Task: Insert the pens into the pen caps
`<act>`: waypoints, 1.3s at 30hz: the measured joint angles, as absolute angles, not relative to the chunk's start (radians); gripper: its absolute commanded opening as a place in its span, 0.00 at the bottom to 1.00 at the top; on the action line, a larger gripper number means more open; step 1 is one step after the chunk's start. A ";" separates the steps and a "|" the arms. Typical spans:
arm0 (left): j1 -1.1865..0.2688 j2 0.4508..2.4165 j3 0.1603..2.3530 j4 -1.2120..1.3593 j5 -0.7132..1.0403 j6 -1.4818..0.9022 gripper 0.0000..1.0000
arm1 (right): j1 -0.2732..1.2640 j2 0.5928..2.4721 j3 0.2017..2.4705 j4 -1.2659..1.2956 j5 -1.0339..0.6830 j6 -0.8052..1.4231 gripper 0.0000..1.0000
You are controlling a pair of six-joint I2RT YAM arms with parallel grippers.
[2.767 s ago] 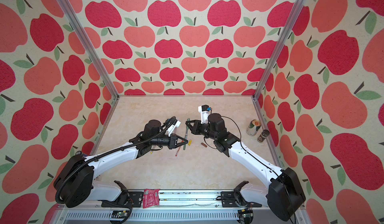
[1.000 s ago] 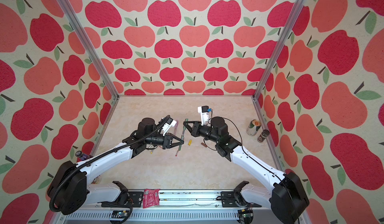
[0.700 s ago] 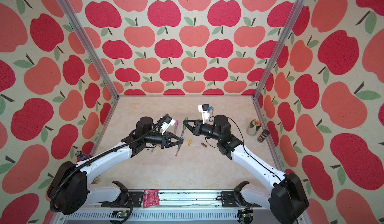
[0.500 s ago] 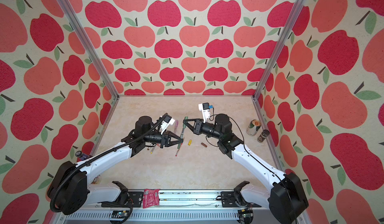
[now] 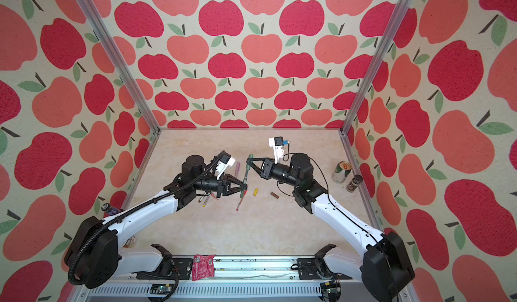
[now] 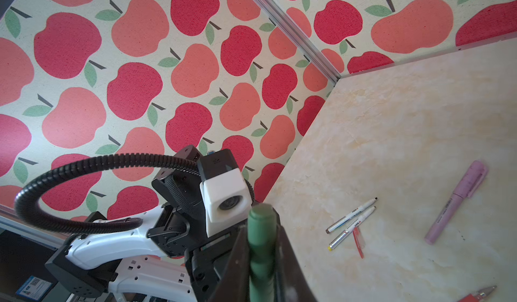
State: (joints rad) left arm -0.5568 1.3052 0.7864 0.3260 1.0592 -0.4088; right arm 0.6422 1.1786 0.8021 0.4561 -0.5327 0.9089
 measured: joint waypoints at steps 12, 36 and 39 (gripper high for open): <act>-0.556 1.304 0.800 0.302 1.017 -0.409 0.04 | 0.660 1.212 0.798 0.471 -0.535 0.909 0.00; -0.519 1.303 0.874 0.318 0.957 -0.390 0.03 | 0.715 1.213 0.824 0.282 -0.577 0.823 0.64; -0.514 1.302 0.879 0.327 0.950 -0.376 0.03 | 0.710 1.188 0.835 0.187 -0.574 0.797 0.69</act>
